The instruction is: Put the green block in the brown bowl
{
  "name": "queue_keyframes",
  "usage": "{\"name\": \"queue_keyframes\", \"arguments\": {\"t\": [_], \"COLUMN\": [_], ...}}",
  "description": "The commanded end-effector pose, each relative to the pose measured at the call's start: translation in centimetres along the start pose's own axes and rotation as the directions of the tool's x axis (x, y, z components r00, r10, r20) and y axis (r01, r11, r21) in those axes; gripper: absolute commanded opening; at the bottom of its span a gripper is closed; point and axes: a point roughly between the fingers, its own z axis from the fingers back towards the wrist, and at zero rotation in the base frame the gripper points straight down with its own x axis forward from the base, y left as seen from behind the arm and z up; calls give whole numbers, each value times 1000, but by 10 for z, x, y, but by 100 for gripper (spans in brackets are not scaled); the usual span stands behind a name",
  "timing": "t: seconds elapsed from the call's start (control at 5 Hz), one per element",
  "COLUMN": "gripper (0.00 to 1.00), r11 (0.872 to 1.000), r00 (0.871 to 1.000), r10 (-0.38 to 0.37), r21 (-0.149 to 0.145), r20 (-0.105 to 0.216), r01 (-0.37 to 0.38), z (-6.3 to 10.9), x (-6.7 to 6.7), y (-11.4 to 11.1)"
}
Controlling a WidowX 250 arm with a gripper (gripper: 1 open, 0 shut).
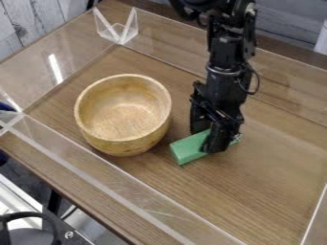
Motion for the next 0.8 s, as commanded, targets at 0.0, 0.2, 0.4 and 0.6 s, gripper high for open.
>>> {"name": "queue_keyframes", "arguments": {"t": [0.0,0.2,0.4,0.6], "gripper": [0,0,0,0], "r11": [1000,999,997,994], "r00": [999,1000,1000,998], "r10": [-25,-28,-2,22], "r21": [18,37,73,107], "r20": [29,-13,25,65], "r01": [25,28,0,-29], "z": [3,8,25,41], "x": [8,10,5,-1], "y": [2,-1,-4,-6]}}
